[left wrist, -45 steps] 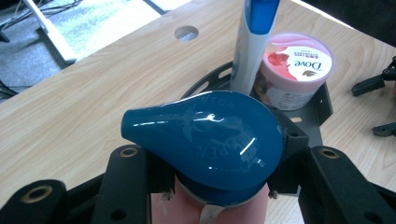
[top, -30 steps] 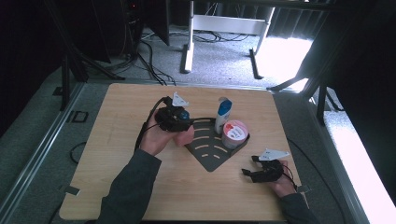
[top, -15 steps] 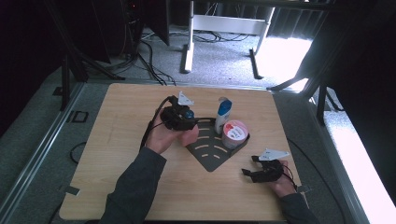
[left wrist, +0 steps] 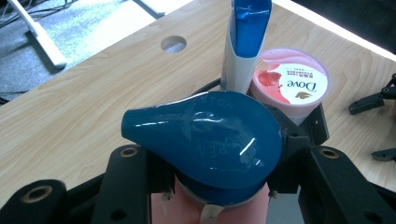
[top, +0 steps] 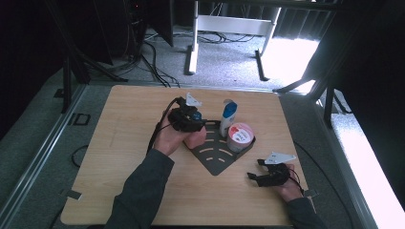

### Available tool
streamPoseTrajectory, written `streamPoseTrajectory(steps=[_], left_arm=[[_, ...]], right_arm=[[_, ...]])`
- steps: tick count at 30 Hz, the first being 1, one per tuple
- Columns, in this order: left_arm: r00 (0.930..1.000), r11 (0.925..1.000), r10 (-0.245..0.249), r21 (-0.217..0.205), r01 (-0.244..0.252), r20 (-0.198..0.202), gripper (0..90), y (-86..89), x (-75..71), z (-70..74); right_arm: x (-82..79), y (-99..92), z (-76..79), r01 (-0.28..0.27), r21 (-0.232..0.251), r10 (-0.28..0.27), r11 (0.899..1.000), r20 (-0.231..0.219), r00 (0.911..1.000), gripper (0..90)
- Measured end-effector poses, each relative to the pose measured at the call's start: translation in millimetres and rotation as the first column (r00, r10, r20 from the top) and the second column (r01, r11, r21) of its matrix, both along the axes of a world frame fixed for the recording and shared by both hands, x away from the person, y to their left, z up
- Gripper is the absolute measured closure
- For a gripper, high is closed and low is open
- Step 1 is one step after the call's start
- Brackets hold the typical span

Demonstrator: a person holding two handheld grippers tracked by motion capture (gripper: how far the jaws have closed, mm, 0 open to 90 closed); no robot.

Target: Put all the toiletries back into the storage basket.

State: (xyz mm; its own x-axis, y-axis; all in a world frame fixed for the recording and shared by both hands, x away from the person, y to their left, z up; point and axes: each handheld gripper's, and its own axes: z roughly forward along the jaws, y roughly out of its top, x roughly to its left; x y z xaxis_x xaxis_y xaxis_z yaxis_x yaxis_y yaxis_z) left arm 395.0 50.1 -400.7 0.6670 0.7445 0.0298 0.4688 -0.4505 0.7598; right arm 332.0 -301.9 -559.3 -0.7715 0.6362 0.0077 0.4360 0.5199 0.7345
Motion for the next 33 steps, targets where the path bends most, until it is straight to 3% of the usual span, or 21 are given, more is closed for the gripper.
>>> streamPoseTrajectory(steps=[33], left_arm=[[0.9992,0.9992,0.040,-0.009,-0.040,-0.002,52.7,-20.5,19.4,-15.8]], right_arm=[[0.0,0.1,0.0,-0.001,-0.002,0.001,1.000,0.001,1.0000,24.3]])
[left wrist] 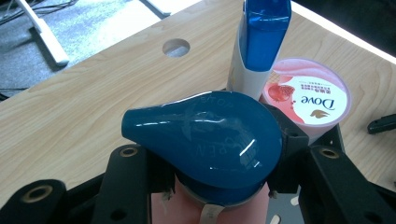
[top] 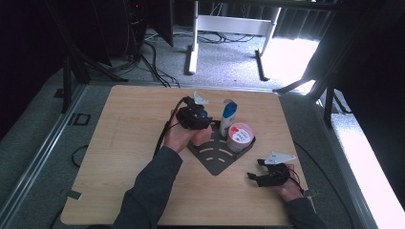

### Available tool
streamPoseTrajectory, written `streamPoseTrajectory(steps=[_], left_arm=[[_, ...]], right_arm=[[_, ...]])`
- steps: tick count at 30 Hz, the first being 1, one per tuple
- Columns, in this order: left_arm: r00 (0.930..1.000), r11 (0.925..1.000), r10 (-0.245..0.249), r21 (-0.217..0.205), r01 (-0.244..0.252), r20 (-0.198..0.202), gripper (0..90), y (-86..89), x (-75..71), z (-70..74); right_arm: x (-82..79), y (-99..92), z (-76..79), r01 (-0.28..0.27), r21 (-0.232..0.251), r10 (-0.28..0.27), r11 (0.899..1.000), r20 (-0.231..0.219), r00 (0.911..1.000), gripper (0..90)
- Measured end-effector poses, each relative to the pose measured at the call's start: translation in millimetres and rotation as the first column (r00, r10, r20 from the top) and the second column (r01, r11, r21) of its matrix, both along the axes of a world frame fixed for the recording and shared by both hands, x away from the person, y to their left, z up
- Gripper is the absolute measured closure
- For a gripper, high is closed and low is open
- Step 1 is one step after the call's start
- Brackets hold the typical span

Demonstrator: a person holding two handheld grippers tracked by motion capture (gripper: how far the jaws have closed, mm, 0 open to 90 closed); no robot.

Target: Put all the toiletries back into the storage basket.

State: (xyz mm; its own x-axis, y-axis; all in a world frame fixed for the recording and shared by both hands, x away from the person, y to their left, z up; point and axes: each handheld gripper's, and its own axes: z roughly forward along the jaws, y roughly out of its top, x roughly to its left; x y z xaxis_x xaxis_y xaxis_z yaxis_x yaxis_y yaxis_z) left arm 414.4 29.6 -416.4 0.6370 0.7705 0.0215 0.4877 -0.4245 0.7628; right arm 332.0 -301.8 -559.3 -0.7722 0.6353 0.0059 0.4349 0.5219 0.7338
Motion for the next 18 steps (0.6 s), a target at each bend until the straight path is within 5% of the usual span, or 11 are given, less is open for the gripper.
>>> streamPoseTrajectory(steps=[18], left_arm=[[0.9997,0.9997,0.023,0.006,-0.023,-0.002,52.7,-12.4,10.8,-10.6]], right_arm=[[0.0,0.0,0.0,0.001,0.001,-0.001,1.000,-0.002,1.0000,24.2]])
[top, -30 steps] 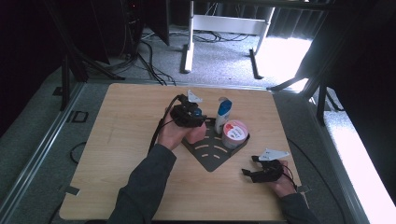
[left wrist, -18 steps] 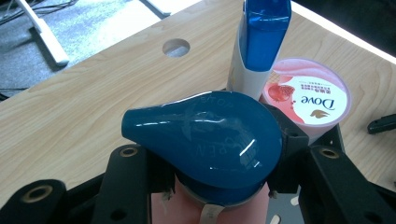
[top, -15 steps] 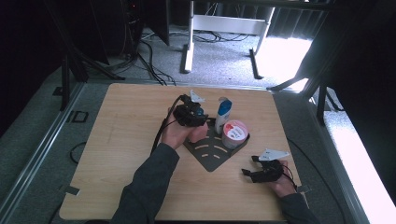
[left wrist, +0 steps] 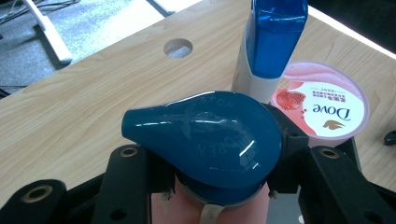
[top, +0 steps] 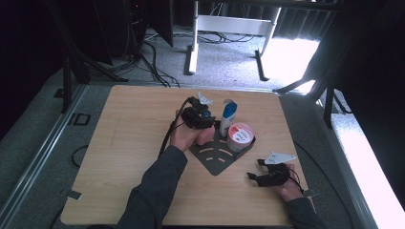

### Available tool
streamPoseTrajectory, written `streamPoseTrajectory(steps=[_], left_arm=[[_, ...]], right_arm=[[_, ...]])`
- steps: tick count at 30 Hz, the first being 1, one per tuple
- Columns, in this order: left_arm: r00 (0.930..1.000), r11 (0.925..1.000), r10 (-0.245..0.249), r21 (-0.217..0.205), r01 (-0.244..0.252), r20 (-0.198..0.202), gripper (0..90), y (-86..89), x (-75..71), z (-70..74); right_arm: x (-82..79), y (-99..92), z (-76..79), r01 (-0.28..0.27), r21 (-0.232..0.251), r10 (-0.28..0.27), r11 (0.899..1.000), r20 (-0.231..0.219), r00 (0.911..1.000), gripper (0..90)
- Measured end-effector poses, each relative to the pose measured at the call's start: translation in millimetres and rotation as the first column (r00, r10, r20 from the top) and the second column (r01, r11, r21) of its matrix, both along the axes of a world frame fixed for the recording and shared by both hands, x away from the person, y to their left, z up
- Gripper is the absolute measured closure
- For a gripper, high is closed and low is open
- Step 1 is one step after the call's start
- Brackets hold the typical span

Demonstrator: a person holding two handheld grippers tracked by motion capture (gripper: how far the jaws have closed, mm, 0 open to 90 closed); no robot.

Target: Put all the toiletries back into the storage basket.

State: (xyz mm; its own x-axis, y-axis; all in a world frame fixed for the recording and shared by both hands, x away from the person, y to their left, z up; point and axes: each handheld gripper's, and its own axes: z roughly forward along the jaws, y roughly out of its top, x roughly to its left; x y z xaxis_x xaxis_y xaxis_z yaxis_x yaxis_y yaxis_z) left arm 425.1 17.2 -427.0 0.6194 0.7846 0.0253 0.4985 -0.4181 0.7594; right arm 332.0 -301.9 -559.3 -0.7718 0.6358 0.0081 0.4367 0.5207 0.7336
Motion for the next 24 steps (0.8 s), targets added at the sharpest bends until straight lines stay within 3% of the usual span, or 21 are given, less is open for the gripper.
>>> streamPoseTrajectory(steps=[10,24], left_arm=[[0.9997,0.9995,0.022,0.021,-0.022,0.005,52.8,-2.5,6.3,-5.2],[0.9993,0.9991,0.038,0.019,-0.038,-0.002,52.8,-4.8,14.8,-10.2]], right_arm=[[0.1,-0.1,0.0,0.000,0.000,0.000,1.000,0.000,1.0000,24.2],[0.0,0.0,0.0,-0.001,-0.001,0.001,1.000,0.001,1.0000,24.2]])
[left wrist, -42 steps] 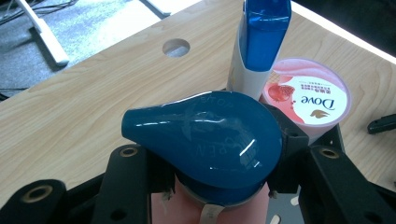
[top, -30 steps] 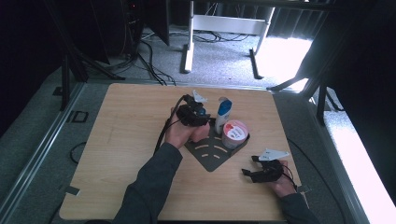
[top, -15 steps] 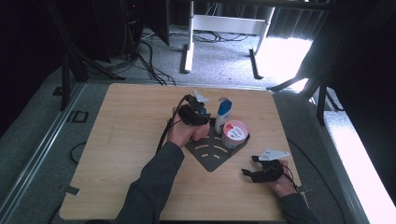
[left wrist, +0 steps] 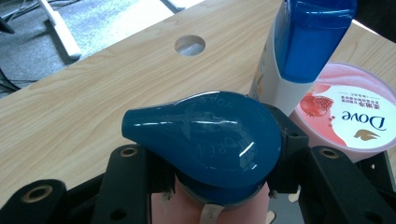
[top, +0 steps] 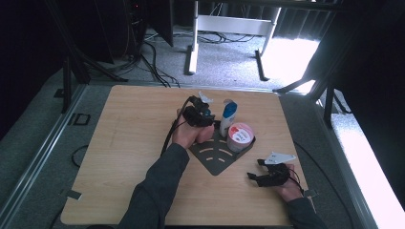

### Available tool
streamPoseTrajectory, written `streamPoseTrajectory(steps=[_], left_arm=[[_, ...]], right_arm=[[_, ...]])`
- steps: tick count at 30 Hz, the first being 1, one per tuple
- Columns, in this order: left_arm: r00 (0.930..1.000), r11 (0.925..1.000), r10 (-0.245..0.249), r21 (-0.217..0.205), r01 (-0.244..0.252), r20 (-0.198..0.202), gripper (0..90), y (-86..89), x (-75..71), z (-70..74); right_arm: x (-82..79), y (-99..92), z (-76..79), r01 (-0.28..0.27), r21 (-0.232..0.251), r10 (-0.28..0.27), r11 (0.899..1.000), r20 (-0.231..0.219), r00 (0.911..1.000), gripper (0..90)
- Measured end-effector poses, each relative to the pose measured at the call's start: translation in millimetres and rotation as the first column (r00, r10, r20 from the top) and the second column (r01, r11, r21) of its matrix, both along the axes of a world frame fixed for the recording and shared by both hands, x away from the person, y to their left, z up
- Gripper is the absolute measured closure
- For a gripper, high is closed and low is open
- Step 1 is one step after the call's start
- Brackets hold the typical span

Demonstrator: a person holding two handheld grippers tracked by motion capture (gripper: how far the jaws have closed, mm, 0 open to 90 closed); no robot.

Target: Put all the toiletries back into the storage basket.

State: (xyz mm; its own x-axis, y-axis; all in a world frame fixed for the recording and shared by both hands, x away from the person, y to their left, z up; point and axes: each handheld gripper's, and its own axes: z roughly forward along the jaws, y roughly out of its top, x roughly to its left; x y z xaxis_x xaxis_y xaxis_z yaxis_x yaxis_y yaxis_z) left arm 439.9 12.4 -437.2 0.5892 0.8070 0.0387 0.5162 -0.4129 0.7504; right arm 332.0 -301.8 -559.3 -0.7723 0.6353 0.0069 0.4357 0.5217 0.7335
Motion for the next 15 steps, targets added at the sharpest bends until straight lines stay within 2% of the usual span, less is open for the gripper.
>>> streamPoseTrajectory(steps=[15], left_arm=[[0.9999,1.0000,0.007,0.005,-0.007,-0.012,52.7,-11.0,9.0,-3.4]], right_arm=[[-0.1,0.1,0.0,-0.002,0.001,0.002,1.000,0.000,1.0000,24.2]])
